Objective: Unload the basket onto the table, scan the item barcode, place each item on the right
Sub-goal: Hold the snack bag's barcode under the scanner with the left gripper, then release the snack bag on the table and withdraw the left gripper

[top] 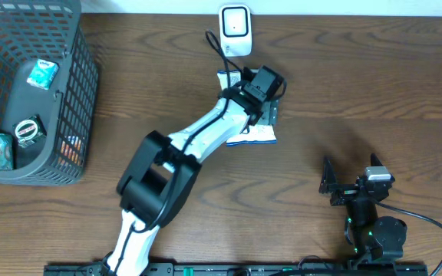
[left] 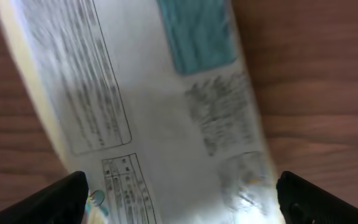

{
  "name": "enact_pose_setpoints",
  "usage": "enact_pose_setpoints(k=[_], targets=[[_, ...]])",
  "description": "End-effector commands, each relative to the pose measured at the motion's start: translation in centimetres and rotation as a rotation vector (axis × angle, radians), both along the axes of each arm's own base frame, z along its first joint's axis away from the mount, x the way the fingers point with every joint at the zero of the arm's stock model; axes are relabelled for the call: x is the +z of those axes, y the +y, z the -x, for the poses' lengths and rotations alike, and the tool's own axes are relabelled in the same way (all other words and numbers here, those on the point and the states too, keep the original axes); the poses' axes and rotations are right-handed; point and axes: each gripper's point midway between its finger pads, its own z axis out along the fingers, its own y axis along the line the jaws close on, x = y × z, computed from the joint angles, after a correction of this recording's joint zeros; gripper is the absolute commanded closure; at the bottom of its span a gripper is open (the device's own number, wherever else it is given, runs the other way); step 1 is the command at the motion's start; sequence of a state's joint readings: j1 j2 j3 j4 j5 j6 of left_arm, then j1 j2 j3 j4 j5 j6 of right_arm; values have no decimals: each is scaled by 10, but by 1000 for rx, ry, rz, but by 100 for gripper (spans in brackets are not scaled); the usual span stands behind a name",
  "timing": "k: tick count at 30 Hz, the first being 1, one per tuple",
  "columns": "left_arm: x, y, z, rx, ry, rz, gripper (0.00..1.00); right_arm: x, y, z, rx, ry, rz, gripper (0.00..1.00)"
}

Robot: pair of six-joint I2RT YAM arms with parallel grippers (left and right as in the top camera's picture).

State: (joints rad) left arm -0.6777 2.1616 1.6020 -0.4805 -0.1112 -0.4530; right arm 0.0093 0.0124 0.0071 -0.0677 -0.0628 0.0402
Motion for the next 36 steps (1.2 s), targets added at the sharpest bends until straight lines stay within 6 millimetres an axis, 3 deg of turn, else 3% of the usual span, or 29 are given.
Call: enact_pose_setpoints(k=[1,9,12,16,22,27,30,33,36], targets=[[-13,4,-1,-5,11,-32,4,0,-5,0,-20,-1,-3,1],[-13,12,-4,-153,-4,-118,4,0,-5,0,-20,-1,-4,1],[0,22,-9,-138,-25,-150,4,0,-5,0,-20,-1,-4,1],[53,35,-21,-89,-139,-153,1,0,-5,0,-20,-1,-4,1],[171,65,-37,11,-374,-52,2,0,-5,0,-20,-1,-4,1],[264,135,-44,163,-552,30,2,0,-5,0,-20,-1,-3,1],[311,202,-44,298,-655,42,2,0,-5,0,-20,-1,-3,1],[338,276,-42,455,-724,17,2,0,-5,0,-20,-1,-4,1],[345,364,-32,639,-742,-48,2,0,-5,0,-20,-1,-3,1]])
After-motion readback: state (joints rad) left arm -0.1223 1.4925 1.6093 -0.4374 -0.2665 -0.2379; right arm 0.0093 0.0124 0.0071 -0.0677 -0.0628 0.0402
